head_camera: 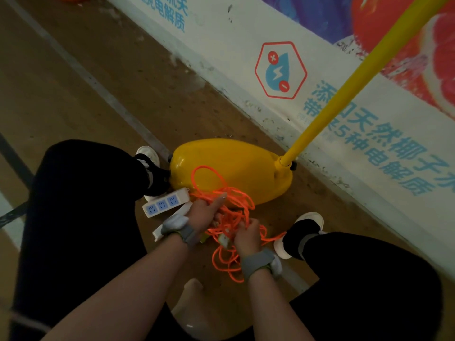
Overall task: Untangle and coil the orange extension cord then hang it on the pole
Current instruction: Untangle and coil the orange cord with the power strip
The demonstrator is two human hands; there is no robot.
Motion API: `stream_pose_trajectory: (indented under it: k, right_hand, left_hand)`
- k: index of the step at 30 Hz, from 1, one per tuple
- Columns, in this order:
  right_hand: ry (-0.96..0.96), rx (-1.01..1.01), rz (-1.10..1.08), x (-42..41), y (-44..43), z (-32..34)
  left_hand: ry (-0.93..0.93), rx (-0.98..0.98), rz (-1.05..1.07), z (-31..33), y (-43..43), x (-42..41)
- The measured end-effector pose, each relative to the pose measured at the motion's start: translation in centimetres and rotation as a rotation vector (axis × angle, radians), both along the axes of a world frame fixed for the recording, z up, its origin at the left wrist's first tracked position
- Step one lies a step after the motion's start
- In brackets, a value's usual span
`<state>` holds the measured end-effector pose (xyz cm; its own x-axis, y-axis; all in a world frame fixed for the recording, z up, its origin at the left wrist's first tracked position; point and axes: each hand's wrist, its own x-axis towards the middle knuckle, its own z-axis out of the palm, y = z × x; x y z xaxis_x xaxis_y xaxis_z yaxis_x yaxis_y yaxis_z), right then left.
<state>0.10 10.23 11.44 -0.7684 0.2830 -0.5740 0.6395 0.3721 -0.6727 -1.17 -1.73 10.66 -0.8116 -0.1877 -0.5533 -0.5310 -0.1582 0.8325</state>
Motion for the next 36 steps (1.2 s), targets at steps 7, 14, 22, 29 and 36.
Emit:
stream_pose_trajectory:
  k: [7, 14, 22, 29, 36]
  right_hand:
    - [-0.104, -0.030, -0.070, 0.0, 0.2, -0.3]
    - [-0.234, -0.181, -0.022, 0.7, 0.6, -1.2]
    - [0.149, 0.384, 0.582, 0.3, 0.0, -0.8]
    - [0.041, 0.384, 0.606, 0.8, 0.7, -1.6]
    - [0.260, 0.618, 0.443, 2.2, -0.5, -1.6]
  left_hand:
    - [-0.033, 0.143, 0.071, -0.5, 0.0, 0.2]
    - [0.087, 0.241, -0.054, -0.7, 0.2, 0.2]
    - [0.127, 0.124, -0.255, 0.8, 0.2, 0.5]
    - [0.135, 0.231, -0.134, 1.2, 0.6, 0.8]
    - [0.059, 0.581, 0.110, 0.6, 1.0, 0.5]
